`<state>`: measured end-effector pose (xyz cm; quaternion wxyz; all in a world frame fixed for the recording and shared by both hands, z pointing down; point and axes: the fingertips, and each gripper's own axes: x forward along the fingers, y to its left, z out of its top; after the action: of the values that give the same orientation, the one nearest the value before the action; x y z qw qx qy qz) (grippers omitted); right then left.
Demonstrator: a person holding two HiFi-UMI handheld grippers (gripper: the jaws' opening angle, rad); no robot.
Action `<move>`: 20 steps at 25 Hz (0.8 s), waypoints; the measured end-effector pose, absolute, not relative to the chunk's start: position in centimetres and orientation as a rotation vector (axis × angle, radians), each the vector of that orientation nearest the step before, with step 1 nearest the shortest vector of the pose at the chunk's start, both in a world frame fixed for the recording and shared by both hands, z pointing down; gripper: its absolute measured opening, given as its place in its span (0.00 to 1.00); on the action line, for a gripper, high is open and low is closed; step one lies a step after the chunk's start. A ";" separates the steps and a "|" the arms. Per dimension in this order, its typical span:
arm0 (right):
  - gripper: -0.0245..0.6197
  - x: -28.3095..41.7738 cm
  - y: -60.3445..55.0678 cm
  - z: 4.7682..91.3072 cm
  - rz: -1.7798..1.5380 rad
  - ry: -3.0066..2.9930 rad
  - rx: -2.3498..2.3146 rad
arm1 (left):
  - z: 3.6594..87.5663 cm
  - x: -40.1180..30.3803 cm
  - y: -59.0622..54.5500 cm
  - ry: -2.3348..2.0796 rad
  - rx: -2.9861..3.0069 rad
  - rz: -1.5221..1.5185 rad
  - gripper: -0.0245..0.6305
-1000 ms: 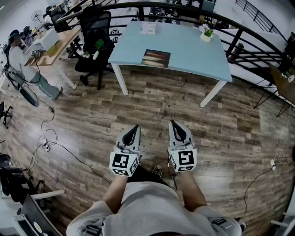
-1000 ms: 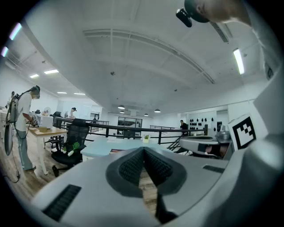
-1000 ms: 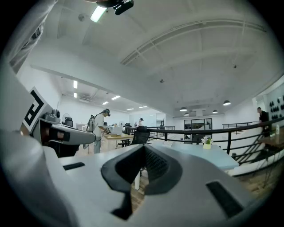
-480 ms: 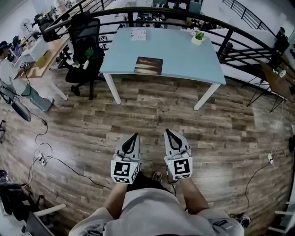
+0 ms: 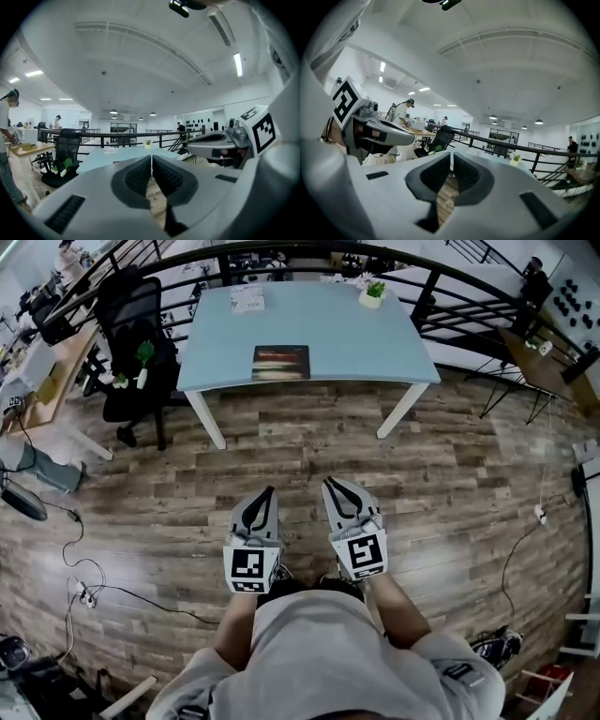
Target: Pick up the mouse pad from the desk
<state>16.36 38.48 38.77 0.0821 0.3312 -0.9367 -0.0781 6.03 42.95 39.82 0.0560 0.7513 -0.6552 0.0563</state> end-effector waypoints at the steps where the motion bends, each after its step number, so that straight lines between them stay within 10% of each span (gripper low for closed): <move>1: 0.08 16.0 38.4 38.9 -0.232 -2.795 1.000 | 40.0 5.7 42.8 -1.978 2.287 0.175 0.07; 20: 0.07 10.2 23.2 39.5 -0.184 -2.804 0.934 | 41.7 0.1 27.8 -1.961 2.238 0.230 0.08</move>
<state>10.18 23.22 39.53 0.0899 0.3141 -0.9431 -0.0619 0.11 27.83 41.73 0.0784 0.7475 -0.6551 0.0770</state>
